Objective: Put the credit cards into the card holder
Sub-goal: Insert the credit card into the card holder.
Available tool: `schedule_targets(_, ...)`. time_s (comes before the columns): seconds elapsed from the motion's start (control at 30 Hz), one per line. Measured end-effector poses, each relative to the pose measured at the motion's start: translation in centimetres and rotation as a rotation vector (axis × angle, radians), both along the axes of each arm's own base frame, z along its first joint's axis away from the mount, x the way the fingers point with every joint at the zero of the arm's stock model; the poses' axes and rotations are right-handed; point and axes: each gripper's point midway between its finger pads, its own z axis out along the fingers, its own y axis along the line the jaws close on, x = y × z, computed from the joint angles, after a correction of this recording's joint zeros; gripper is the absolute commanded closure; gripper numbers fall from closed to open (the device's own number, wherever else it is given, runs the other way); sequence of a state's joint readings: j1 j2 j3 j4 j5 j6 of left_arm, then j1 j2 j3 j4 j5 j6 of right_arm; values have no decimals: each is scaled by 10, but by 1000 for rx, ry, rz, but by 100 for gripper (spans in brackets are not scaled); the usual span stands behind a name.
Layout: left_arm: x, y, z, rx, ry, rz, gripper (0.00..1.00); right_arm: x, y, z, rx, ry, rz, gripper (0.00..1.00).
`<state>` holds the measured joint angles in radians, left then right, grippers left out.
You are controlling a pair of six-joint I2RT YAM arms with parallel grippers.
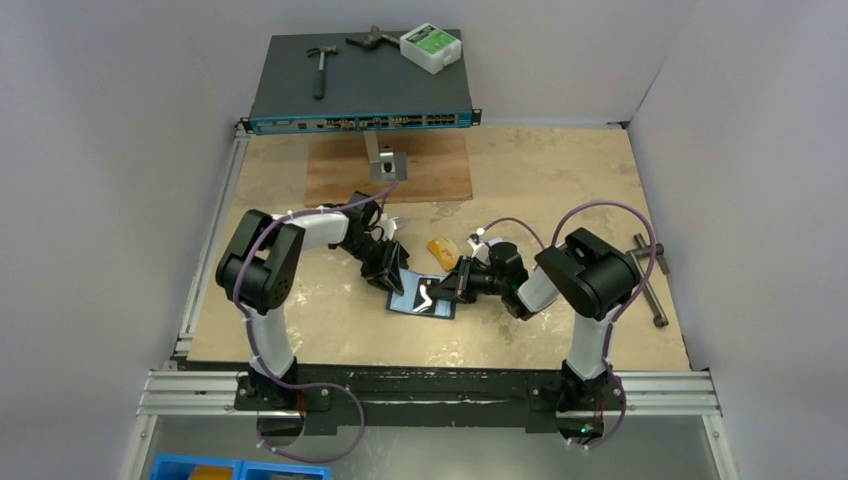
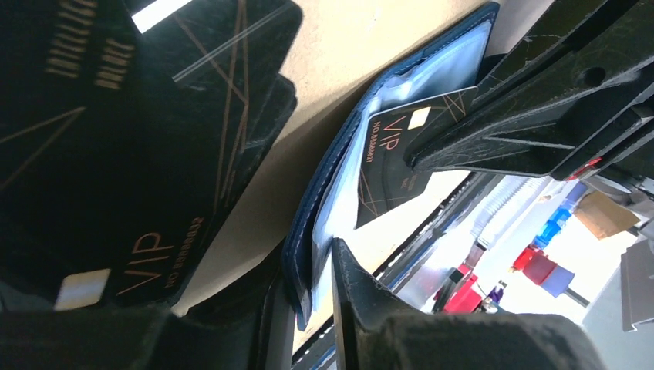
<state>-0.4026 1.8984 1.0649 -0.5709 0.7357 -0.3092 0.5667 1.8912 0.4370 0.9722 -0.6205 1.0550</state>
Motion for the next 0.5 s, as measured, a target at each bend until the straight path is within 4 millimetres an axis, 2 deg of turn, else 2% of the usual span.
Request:
schedule_targets(0.3,-1,16,-4,74,-23,-46,81,0,1,-1,4,-9,2,100)
schedule_targets(0.5,-2,18,-4,96,-36,-67,83,1,-2,0,-28,-6,-8,86)
